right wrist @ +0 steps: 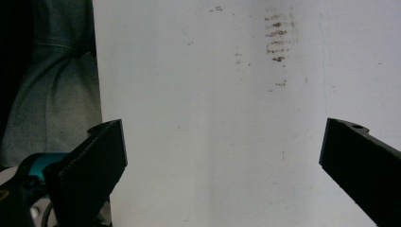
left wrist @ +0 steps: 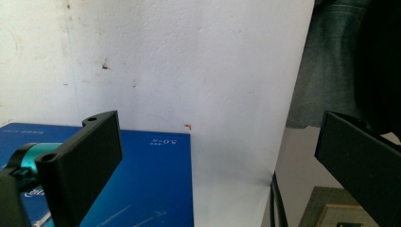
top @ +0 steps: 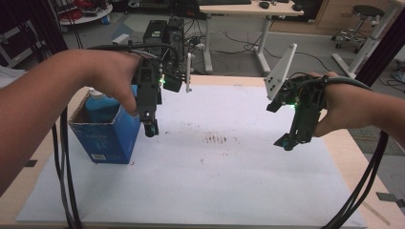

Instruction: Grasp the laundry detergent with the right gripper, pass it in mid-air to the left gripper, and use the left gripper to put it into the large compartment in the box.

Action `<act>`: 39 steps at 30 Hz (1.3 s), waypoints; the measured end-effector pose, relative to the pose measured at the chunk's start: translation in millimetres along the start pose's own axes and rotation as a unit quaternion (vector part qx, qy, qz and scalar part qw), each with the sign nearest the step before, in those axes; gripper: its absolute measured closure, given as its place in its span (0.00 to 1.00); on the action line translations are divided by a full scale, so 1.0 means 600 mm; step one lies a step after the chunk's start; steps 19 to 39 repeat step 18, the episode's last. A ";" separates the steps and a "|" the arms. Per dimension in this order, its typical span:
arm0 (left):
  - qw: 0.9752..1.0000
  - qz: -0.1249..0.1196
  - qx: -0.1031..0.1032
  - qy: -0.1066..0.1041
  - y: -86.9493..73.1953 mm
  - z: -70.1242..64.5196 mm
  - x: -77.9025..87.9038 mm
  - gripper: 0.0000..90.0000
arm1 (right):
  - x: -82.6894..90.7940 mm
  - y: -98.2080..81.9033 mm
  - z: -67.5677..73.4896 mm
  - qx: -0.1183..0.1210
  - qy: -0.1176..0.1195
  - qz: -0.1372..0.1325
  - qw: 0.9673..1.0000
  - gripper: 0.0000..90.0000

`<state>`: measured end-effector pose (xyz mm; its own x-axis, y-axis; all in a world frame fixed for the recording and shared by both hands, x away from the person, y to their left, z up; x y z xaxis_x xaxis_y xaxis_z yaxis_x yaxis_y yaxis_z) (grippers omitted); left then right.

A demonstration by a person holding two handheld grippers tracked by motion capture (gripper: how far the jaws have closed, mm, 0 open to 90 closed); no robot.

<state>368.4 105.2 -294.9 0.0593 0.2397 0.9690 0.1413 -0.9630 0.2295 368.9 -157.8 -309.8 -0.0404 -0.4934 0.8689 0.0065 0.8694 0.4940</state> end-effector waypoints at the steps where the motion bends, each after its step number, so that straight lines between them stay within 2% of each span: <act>1: 1.000 -0.001 0.000 0.000 0.001 0.000 -0.001 0.02 | 0.000 0.000 0.000 0.001 0.001 -0.001 1.000 0.01; 39: 1.000 -0.002 0.000 -0.001 0.005 -0.003 -0.005 0.02 | 0.002 -0.003 0.002 0.000 0.000 -0.002 1.000 0.01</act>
Point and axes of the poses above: each handheld gripper's, and its own axes: x roughly backward along the jaws, y roughly out of its top, z roughly to its left, the point moved 6 cm from there along -x, roughly forward along the jaws, and after that the axes turned 13 degrees about -z, right-handed, at the moved point
